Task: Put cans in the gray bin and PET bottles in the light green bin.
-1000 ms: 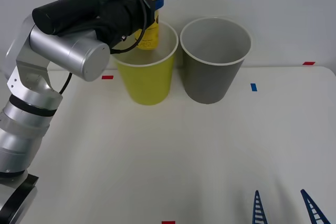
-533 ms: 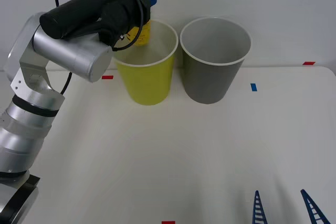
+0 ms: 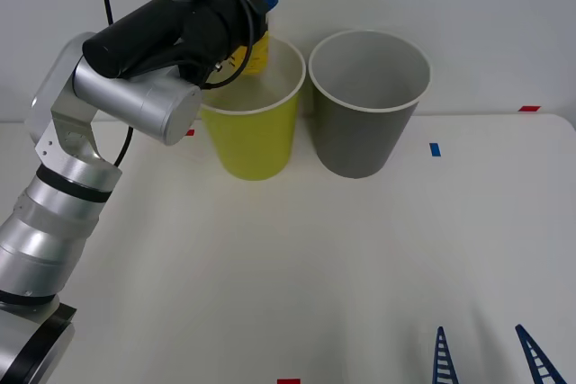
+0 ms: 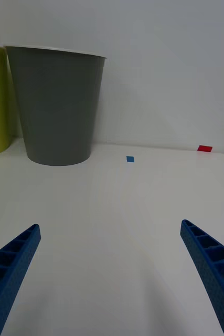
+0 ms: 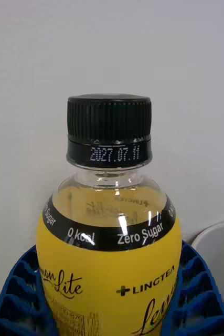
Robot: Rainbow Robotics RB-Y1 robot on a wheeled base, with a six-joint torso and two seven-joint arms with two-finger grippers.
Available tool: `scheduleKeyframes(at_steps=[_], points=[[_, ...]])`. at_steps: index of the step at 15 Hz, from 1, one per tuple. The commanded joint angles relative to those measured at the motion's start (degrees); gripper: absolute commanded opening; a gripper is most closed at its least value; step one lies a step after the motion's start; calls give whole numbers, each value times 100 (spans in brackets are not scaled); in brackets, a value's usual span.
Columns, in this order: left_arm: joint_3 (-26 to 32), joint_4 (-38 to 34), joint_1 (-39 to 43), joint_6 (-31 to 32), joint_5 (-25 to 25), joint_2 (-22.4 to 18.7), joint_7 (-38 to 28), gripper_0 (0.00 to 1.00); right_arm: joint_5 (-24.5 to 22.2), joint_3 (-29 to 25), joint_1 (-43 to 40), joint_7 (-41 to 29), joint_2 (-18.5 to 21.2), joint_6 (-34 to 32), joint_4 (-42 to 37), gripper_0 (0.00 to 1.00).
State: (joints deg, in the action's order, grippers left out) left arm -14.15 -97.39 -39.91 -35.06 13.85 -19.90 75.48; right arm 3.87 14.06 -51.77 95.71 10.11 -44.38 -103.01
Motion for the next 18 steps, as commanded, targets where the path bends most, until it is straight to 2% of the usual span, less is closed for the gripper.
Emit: scheduleKeyframes(at_steps=[1, 3, 6, 8, 13, 16, 18], points=[[0, -35, 1, 17, 38, -49, -42, 100, 0, 0, 0, 0, 0, 0, 0, 93], [0, -351, 1, -167, 267, -225, -77, 100, 0, 0, 0, 0, 0, 0, 0, 93], [9, -1037, 10, -783, 126, -577, -174, 100, 0, 0, 0, 0, 0, 0, 0, 93], [18, -1415, 282, -774, 30, -788, -200, 100, 0, 0, 0, 0, 0, 0, 0, 93], [439, -3454, 2629, -774, -120, -876, -200, 100, 0, 0, 0, 0, 0, 0, 0, 93], [483, -4245, 3780, -747, -515, -1051, -209, 100, 0, 0, 0, 0, 0, 0, 0, 93], [589, -4658, 4475, -668, -603, -990, -183, 100, 0, 0, 0, 0, 0, 0, 0, 93]])
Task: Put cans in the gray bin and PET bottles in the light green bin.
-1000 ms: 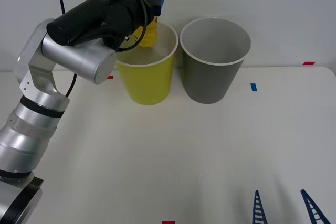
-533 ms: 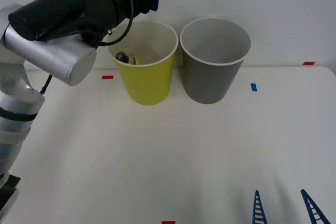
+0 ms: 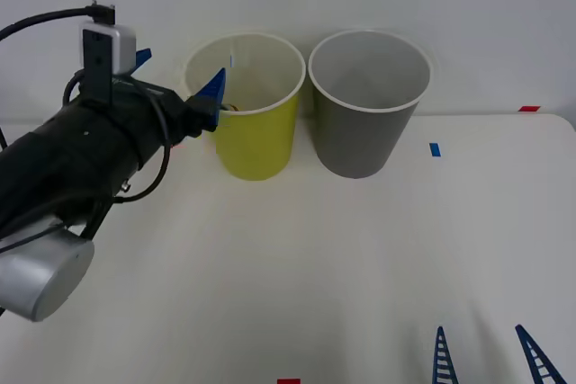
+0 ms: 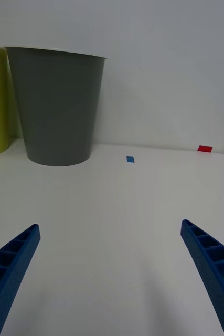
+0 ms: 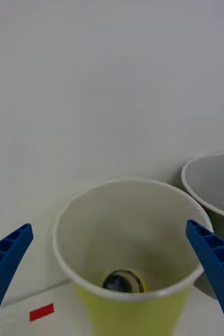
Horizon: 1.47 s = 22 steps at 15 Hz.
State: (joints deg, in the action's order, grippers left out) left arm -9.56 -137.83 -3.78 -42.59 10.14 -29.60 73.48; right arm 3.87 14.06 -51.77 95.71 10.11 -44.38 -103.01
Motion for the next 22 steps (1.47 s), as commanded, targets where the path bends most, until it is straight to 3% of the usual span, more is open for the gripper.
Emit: scheduleKeyframes(at_steps=[1, 5, 11, 16, 22], points=[[165, -666, 1161, 260, -328, 95, 34, 100, 0, 0, 0, 0, 0, 0, 0, 93], [192, -578, 2022, 1068, -539, 692, 149, 100, 0, 0, 0, 0, 0, 0, 0, 93], [157, 617, 3270, 3811, -636, 517, 158, 100, 0, 0, 0, 0, 0, 0, 0, 93], [86, 1039, 3938, 4672, -680, 490, 166, 100, 0, 0, 0, 0, 0, 0, 0, 93], [-54, 2067, 4439, 6342, -908, 499, 166, 100, 0, 0, 0, 0, 0, 0, 0, 93]])
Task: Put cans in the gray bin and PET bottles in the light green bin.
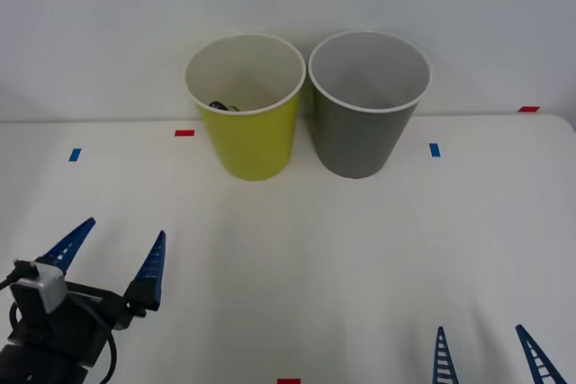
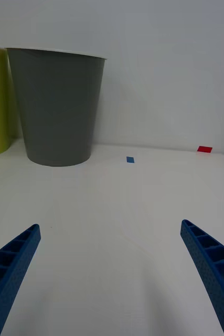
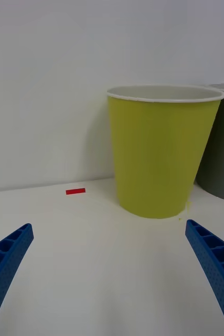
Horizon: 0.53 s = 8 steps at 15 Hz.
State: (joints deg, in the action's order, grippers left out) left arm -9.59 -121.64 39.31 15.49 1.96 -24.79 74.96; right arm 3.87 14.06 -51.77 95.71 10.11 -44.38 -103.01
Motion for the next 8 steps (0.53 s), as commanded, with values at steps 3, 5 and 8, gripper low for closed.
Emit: scheduleKeyframes(at_steps=[3, 5, 8], points=[[-87, 545, 402, 578, -143, 35, 63, 100, 0, 0, 0, 0, 0, 0, 0, 93], [-148, 545, 753, 701, -196, 62, 133, 100, 0, 0, 0, 0, 0, 0, 0, 93], [-60, 545, 1087, 868, -319, 97, 599, 100, 0, 0, 0, 0, 0, 0, 0, 93]])
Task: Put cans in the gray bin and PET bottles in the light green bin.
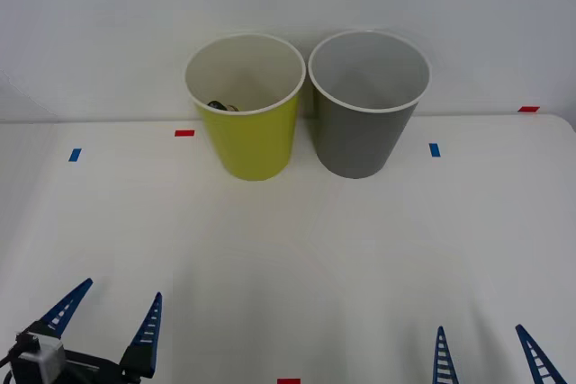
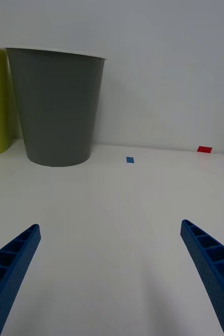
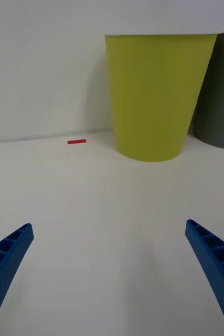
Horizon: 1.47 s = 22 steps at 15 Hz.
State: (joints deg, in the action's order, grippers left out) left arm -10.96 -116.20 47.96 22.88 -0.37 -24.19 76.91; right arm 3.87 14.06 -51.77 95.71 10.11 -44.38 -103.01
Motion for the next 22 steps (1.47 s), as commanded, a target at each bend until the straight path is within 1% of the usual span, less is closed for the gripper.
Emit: scheduleKeyframes(at_steps=[1, 2, 6, 8, 9, 10, 12, 14, 15, 16, 17, 18, 21, 22], points=[[112, 0, 302, 199, -148, 55, 553, 100, 0, 0, 0, 0, 0, 0, 0, 93], [121, 0, 355, 217, -174, 55, 650, 100, 0, 0, 0, 0, 0, 0, 0, 93], [138, 62, 566, 305, -526, 55, 527, 100, 0, 0, 0, 0, 0, 0, 0, 93], [200, 167, 574, 463, -719, 55, 421, 100, 0, 0, 0, 0, 0, 0, 0, 93], [209, 264, 566, 586, -746, 55, 395, 100, 0, 0, 0, 0, 0, 0, 0, 93], [200, 484, 478, 876, -754, 73, 368, 100, 0, 0, 0, 0, 0, 0, 0, 93], [235, 580, 425, 1008, -869, 178, 351, 100, 0, 0, 0, 0, 0, 0, 0, 93], [253, 906, 443, 1517, -878, 283, 377, 100, 0, 0, 0, 0, 0, 0, 0, 93], [253, 985, 460, 1605, -860, 371, 360, 100, 0, 0, 0, 0, 0, 0, 0, 93], [253, 1064, 504, 1702, -754, 574, 324, 100, 0, 0, 0, 0, 0, 0, 0, 93], [279, 1125, 530, 1816, -711, 688, 289, 100, 0, 0, 0, 0, 0, 0, 0, 93], [297, 1213, 583, 1983, -561, 776, 236, 100, 0, 0, 0, 0, 0, 0, 0, 93], [288, 1257, 653, 2045, -95, 776, 122, 100, 0, 0, 0, 0, 0, 0, 0, 93], [288, 1257, 689, 2045, -87, 776, 96, 100, 0, 0, 0, 0, 0, 0, 0, 93]])
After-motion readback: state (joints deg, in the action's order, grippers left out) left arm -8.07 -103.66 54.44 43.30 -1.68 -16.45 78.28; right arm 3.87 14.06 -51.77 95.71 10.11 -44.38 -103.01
